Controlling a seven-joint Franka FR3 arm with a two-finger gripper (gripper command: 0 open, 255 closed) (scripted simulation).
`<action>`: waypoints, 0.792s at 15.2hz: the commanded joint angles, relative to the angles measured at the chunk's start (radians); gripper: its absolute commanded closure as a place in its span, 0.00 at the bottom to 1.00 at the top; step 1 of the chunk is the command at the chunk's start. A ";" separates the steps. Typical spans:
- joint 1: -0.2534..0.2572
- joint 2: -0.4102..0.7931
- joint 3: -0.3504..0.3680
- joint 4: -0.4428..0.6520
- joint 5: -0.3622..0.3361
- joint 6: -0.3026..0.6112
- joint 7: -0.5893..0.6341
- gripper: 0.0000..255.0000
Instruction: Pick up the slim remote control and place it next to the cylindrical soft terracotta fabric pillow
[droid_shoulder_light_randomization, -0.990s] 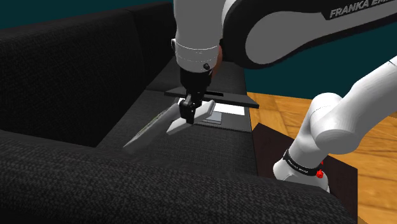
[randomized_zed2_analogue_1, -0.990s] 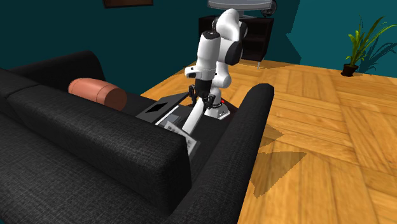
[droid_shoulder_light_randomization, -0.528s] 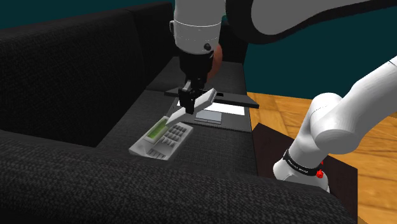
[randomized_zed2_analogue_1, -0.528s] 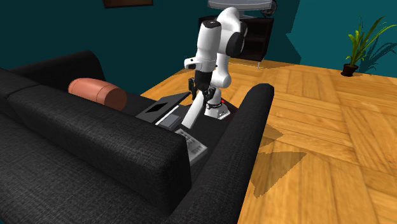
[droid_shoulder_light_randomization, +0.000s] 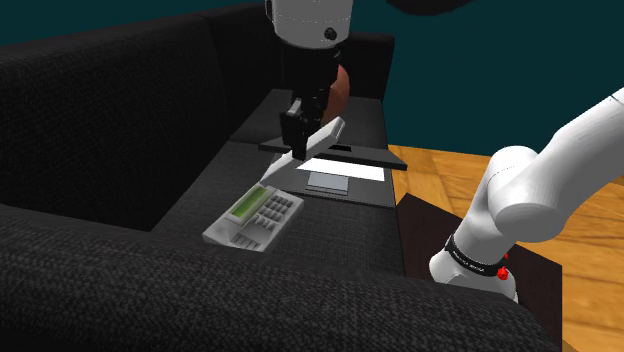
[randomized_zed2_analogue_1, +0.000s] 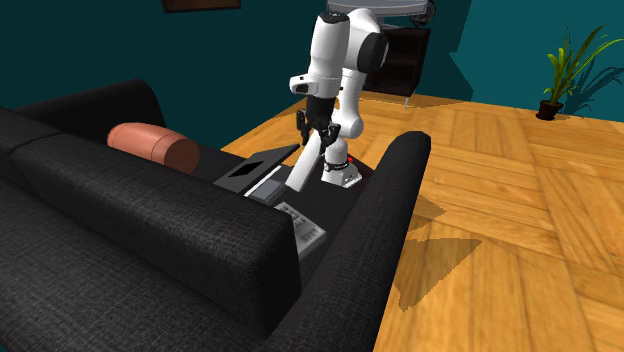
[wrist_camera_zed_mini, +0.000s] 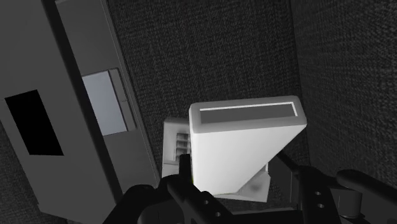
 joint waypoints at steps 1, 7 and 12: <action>-0.006 -0.010 -0.022 0.002 -0.003 -0.011 -0.027 1.00; -0.039 -0.078 -0.147 -0.080 -0.026 0.007 -0.184 1.00; -0.073 -0.102 -0.246 -0.117 -0.060 0.025 -0.307 1.00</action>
